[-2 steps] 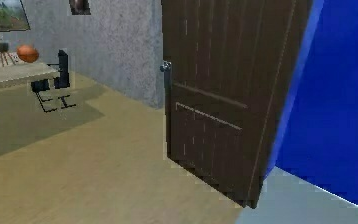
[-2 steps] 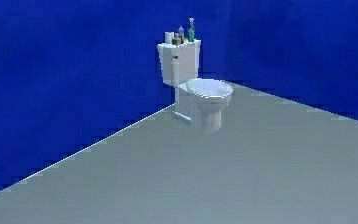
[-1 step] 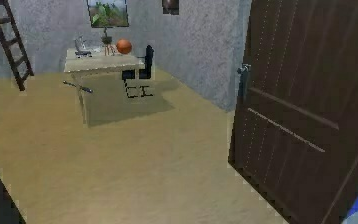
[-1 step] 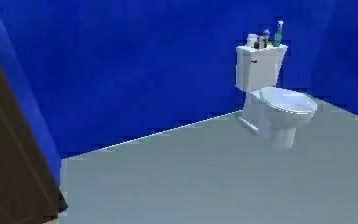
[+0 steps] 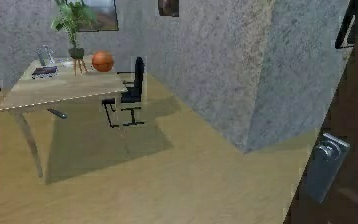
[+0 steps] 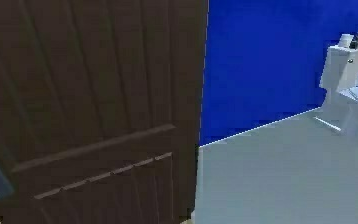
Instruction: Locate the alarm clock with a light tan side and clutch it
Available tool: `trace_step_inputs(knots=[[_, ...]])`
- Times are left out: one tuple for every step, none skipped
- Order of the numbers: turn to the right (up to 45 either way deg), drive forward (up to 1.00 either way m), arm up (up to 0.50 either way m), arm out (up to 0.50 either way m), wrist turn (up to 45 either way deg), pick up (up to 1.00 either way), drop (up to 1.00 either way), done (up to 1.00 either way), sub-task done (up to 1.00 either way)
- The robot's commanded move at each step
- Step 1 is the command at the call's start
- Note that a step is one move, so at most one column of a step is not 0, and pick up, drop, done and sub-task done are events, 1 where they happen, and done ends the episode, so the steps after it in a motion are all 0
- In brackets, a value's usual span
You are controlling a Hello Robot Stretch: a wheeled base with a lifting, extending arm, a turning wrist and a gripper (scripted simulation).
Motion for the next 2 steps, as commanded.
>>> trace_step_inputs(knots=[[0.0,1.00,0.00,0.00,0.0,0.00,0.00,0.00,0.00],[-24.0,0.00,0.00,0.00,0.0,0.00,0.00,0.00,0.00]])
